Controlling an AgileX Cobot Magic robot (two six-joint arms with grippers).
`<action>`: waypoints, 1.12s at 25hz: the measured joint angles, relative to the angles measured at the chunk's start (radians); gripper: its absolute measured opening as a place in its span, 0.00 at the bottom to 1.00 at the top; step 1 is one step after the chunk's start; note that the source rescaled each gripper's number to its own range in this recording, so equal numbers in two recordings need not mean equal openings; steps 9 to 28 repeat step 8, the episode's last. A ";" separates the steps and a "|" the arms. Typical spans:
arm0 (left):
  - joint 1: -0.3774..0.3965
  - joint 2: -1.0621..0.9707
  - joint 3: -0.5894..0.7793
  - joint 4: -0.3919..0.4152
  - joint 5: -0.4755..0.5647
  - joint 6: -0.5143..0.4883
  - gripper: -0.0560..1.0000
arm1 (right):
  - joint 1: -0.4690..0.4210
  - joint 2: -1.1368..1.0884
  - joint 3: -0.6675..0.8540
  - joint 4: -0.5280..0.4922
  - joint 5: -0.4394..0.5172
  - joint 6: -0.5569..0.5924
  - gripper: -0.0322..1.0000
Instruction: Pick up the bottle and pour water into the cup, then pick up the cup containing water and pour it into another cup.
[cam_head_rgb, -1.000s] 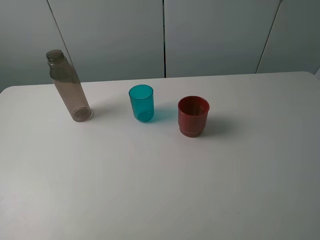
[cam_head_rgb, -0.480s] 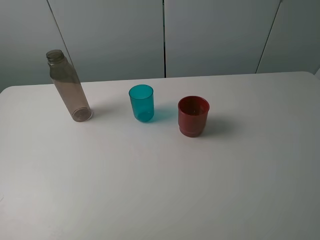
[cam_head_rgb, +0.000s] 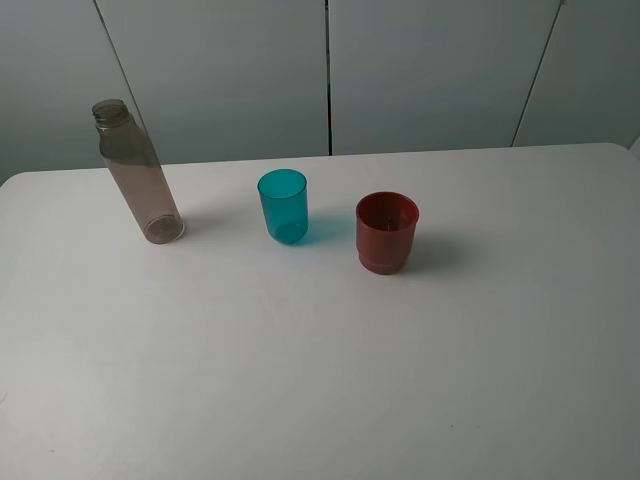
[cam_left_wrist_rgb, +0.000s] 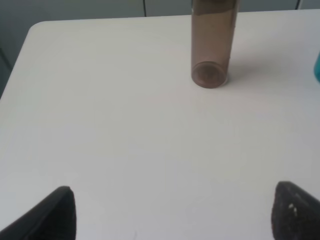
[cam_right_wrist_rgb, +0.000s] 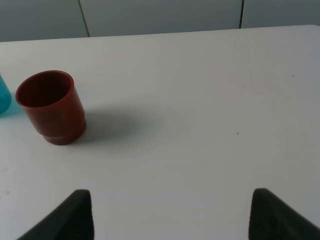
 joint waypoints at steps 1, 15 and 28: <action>0.011 0.000 0.000 0.000 0.000 0.000 1.00 | 0.000 0.000 0.000 0.000 0.000 -0.006 0.13; 0.029 0.000 0.000 0.000 0.000 0.000 1.00 | 0.000 0.000 0.000 0.000 0.000 -0.006 0.13; 0.029 0.000 0.000 0.000 0.000 0.000 1.00 | 0.000 0.000 0.000 0.000 0.000 -0.006 0.13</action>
